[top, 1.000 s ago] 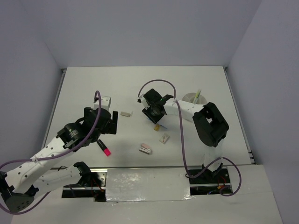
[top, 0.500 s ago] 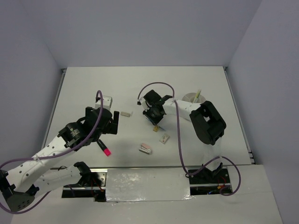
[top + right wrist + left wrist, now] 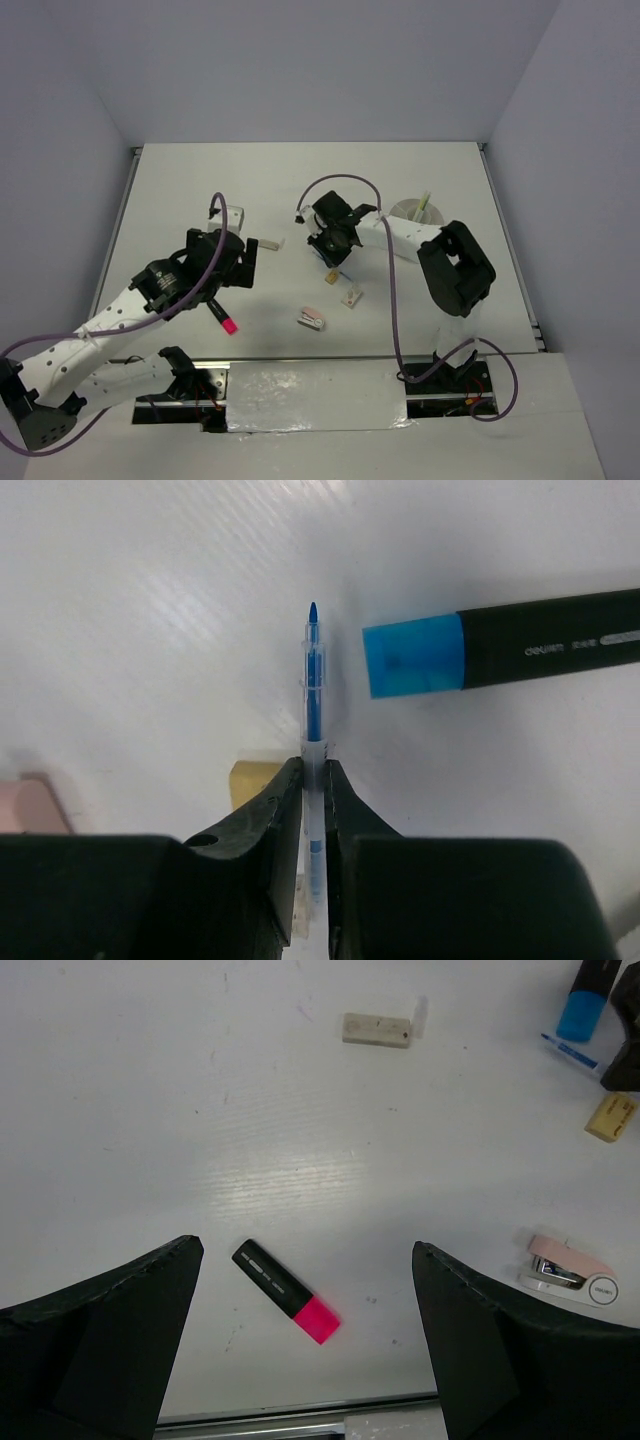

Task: Sort the stationery into containers
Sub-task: Pick up the pen from the center of the board, then pick up the pen cap from the center of the board.

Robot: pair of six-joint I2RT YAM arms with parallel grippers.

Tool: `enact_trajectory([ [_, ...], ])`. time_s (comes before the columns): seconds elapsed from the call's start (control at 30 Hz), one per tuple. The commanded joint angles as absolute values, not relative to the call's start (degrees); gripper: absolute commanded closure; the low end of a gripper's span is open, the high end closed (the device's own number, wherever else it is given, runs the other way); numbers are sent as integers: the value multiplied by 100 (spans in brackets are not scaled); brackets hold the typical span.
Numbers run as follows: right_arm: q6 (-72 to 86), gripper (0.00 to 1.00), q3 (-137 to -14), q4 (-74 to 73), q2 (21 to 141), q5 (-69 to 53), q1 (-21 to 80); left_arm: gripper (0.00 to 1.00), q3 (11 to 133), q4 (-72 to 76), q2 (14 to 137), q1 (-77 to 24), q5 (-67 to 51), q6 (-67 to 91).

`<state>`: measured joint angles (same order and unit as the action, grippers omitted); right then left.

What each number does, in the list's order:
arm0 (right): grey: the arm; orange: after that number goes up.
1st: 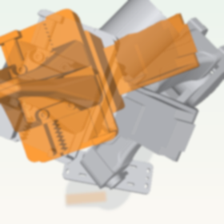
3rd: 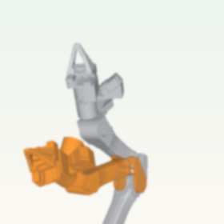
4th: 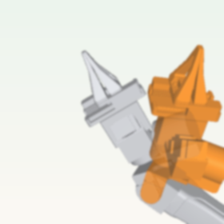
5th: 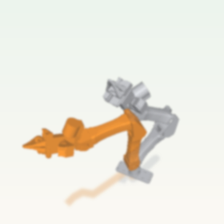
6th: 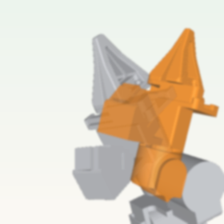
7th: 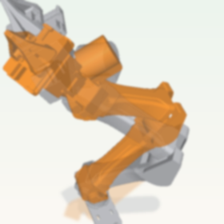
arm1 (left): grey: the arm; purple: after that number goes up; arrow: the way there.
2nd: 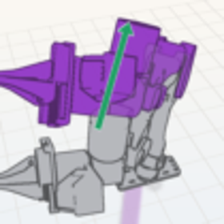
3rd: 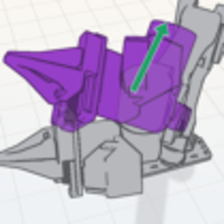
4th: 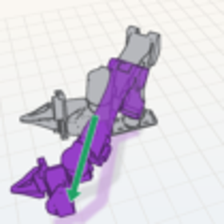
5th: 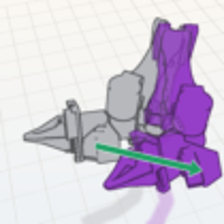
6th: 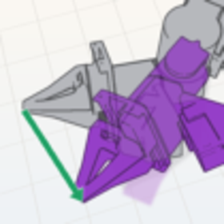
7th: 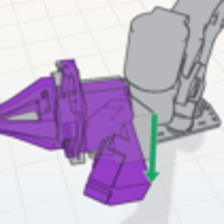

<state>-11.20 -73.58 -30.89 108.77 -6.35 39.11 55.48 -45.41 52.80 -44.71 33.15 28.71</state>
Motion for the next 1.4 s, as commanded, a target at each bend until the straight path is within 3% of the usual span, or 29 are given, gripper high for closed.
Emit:
enact_trajectory([
  [0.0, -1099, 90, -7199, -2725, 9968, -817, 3955, 1, 5817, -4474, 5396, -4395, 3192, 2962],
  [0.27, -739, 94, -6978, -2522, 8615, 515, 3903, 1, 6363, -4123, 6599, -4324, 2628, 3393],
  [0.33, -449, 100, -6970, -2688, 8447, 851, 3841, 1, 6591, -4025, 7161, -4281, 2750, 3349],
  [0.43, -255, 100, -6900, -2996, 8078, 1054, 3814, 1, 6873, -3746, 8013, -3974, 2577, 3226],
  [0.53, -79, 100, -6777, -3102, 7595, 1239, 3814, 6, 7075, -3359, 8829, -3604, 2014, 2972],
  [0.8, 510, 100, -6636, -3181, 6847, 1389, 3753, 15, 7874, -2778, 10413, -3551, 1961, 2023],
  [0.93, 519, 100, -6522, -3147, 6820, 1397, 3753, 30, 8208, -2830, 10836, -3437, 1969, 1846],
  [1.07, 483, 100, -6521, -3155, 6952, 1362, 3753, 39, 8323, -2760, 11012, -3270, 1583, 1688],
  [1.37, 466, 100, -6557, -3190, 7031, 1274, 3762, 44, 8429, -2804, 11461, -3032, 1257, 1626],
])
